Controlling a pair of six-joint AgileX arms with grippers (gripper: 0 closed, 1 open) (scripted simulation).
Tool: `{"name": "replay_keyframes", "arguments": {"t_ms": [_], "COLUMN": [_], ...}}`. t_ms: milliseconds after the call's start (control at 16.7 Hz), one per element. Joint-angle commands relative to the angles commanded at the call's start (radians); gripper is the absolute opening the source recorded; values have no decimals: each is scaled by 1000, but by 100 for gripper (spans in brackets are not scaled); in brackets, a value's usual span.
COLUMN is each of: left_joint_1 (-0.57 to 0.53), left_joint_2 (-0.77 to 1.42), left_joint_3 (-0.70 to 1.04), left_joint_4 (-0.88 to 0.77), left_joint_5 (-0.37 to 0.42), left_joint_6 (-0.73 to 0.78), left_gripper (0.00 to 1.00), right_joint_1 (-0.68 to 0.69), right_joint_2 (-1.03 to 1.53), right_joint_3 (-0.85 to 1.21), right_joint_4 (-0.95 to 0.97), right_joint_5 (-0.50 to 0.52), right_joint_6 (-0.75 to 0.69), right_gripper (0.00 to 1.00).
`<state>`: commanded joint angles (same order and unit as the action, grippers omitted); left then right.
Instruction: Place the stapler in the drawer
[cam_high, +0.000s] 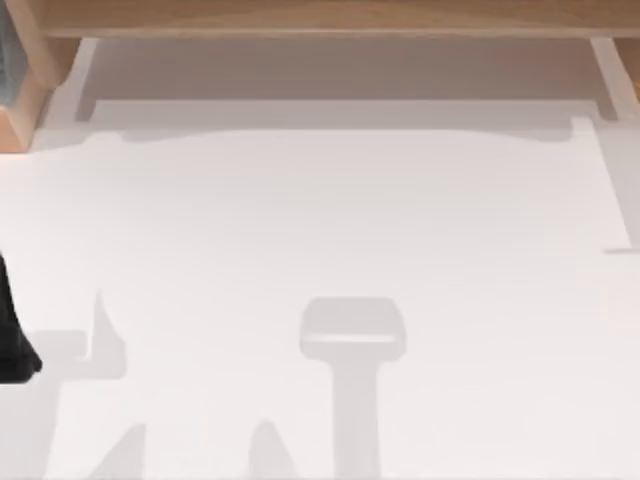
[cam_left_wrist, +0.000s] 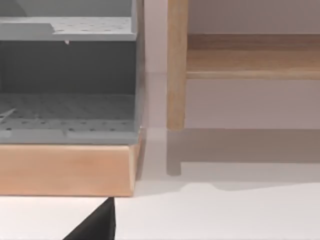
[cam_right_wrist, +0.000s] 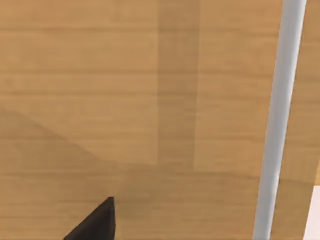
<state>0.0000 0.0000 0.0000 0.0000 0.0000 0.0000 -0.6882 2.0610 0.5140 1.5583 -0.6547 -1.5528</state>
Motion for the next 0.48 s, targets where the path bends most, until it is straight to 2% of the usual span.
{"name": "replay_keyframes", "arguments": {"t_ms": [120,480], "left_joint_1": [0,0], "left_joint_2": [0,0], "left_joint_3": [0,0], "left_joint_4": [0,0], "left_joint_5": [0,0], "left_joint_6": [0,0], "left_gripper": [100,100], "right_joint_1": [0,0], "right_joint_2": [0,0], "right_joint_3": [0,0], "right_joint_4": [0,0], "right_joint_5": [0,0], "right_joint_6": [0,0], "right_gripper": [100,55]}}
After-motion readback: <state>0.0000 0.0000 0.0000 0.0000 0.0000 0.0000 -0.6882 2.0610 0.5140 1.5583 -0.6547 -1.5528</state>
